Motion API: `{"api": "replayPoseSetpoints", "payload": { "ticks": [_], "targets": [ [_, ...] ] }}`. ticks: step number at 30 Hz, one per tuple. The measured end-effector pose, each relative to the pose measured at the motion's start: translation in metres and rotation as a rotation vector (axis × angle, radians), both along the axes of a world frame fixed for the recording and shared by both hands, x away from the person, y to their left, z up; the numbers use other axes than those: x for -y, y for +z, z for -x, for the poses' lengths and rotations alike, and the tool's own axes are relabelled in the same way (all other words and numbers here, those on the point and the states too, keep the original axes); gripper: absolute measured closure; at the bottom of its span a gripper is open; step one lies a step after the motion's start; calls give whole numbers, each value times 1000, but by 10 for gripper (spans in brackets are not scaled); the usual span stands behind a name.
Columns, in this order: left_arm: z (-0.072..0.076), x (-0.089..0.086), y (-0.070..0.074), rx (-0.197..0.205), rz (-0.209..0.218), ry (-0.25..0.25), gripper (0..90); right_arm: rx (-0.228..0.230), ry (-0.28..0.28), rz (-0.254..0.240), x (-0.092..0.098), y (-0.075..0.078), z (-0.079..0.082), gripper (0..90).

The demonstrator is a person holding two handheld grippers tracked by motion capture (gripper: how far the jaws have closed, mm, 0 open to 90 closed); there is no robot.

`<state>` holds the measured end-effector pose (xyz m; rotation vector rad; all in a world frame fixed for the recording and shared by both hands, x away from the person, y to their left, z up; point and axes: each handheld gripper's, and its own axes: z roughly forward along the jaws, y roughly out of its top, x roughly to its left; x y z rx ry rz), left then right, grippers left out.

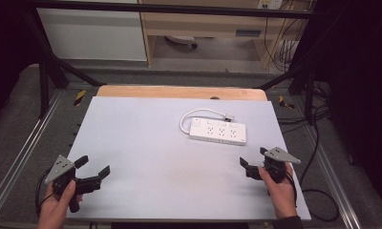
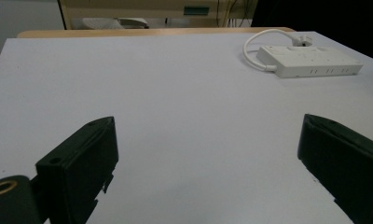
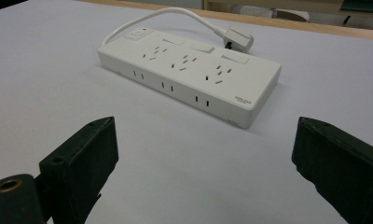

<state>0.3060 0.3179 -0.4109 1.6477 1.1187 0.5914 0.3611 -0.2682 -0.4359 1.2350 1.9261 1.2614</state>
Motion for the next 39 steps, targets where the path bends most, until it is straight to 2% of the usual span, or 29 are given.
{"api": "replayPoseSetpoints", "payload": {
  "ticks": [4, 9, 14, 21, 24, 29, 33, 39],
  "targets": [
    [0, 1, 0, 0, 1, 0, 50, 2, 11, 16, -2, 0, 1, 67],
    [-2, 4, -2, -19, -9, -19, 50, 15, 10, 17, -3, 1, 2, 59],
    [-4, 4, -2, -10, -5, -24, 50, 24, 14, 23, -3, 1, 2, 60],
    [-15, 1, 0, 19, 25, 9, 53, 29, 30, 35, -9, 2, 1, 61],
    [-21, 1, 0, 20, 2, 5, 56, 29, 34, 36, -9, 1, 1, 58],
    [-28, 2, -4, 10, -7, -3, 54, 22, 29, 33, -10, 1, 1, 47],
    [-27, 3, -4, 7, -14, -9, 54, 33, 29, 48, -12, 2, -1, 38],
    [-19, 0, -2, 16, -17, -9, 54, 8, 30, 43, -18, 1, -8, 34]
  ]
}}
